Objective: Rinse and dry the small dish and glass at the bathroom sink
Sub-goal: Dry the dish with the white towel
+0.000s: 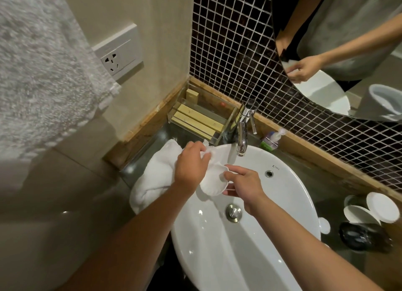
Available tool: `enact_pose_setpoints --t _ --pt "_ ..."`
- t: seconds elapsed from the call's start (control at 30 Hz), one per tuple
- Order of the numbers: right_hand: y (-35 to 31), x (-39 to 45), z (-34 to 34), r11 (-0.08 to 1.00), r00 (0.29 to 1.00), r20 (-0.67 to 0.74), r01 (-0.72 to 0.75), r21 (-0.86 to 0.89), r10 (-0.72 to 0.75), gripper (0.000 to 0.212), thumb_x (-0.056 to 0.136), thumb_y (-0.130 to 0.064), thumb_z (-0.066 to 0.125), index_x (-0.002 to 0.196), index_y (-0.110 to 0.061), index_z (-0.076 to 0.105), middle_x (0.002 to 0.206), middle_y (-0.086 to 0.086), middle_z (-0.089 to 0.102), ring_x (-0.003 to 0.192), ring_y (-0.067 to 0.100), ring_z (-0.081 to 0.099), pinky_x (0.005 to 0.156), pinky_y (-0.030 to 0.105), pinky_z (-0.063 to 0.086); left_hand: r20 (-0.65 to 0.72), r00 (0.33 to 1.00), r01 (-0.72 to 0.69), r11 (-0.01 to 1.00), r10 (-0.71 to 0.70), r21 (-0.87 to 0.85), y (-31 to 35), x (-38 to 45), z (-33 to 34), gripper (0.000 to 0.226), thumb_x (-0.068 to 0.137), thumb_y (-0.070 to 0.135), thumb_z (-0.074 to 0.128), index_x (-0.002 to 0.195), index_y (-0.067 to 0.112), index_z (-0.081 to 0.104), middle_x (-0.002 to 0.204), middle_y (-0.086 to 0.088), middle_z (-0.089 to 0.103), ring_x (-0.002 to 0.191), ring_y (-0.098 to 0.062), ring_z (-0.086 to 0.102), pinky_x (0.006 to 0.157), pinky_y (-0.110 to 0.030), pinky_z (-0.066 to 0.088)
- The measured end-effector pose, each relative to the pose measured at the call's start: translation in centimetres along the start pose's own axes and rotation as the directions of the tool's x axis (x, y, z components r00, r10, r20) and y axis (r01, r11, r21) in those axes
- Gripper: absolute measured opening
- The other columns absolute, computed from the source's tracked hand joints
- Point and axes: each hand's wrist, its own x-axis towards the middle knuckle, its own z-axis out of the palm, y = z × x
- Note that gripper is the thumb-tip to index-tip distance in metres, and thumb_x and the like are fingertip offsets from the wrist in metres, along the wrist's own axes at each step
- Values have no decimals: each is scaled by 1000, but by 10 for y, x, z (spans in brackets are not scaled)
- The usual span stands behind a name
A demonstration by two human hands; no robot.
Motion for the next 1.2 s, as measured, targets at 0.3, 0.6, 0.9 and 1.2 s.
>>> enact_pose_setpoints --t 0.3,0.6,0.9,1.2 --pt "-5 3 -1 987 995 -75 -48 156 61 23 89 -1 67 110 -8 74 97 20 77 74 34 76 55 31 60 254 951 -219 964 176 153 8 -15 17 27 92 33 57 115 22 65 112 -2 59 95 -18 56 89 -30 46" --pt "-9 8 -9 984 991 -121 -34 175 56 23 89 -4 67 110 -13 74 94 14 78 72 30 76 60 33 60 355 927 -93 992 119 -90 8 -24 4 16 83 27 69 96 17 69 97 3 66 89 -15 59 85 -24 45" --pt "-6 2 1 960 986 -45 -147 237 163 20 82 -7 70 97 -13 82 83 13 76 61 22 67 49 25 53 209 975 -49 992 73 -118 32 -30 15 9 86 28 67 92 25 71 94 4 64 82 -13 60 73 -24 47" --pt "1 1 -5 970 982 84 -181 163 169 26 91 -13 64 113 -16 77 93 11 76 68 17 62 62 26 51 155 942 -311 947 297 75 19 -12 10 18 92 26 58 99 12 67 100 -7 63 91 -22 57 85 -34 45"
